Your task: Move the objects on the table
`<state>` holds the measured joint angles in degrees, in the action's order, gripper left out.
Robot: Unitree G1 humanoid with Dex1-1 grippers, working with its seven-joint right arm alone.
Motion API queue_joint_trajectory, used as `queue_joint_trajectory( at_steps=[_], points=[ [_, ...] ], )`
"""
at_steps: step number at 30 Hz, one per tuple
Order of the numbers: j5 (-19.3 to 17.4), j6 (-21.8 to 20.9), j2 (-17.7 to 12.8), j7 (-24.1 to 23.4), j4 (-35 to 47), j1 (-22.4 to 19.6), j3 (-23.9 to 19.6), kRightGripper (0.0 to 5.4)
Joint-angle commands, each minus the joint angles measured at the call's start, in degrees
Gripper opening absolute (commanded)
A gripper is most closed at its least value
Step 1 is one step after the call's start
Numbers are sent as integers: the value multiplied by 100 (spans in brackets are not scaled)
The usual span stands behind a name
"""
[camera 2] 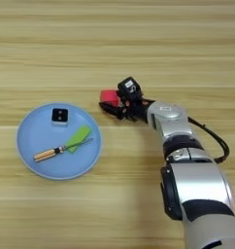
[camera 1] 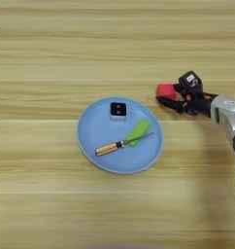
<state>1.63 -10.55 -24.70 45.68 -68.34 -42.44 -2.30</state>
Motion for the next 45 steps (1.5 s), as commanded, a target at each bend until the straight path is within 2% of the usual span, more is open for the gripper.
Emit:
queue_joint_trajectory(
  at_steps=[1,19,24,29,45],
  points=[
    [-23,-134,-160,-107,253,-550,-42,366],
    [-121,-160,-151,28,490,-551,-91,539],
    [-226,-148,-149,185,819,-516,-136,539],
    [-399,-57,-166,415,1524,-353,-168,539],
    [-1028,802,-212,1116,4223,567,-106,539]
  ],
)
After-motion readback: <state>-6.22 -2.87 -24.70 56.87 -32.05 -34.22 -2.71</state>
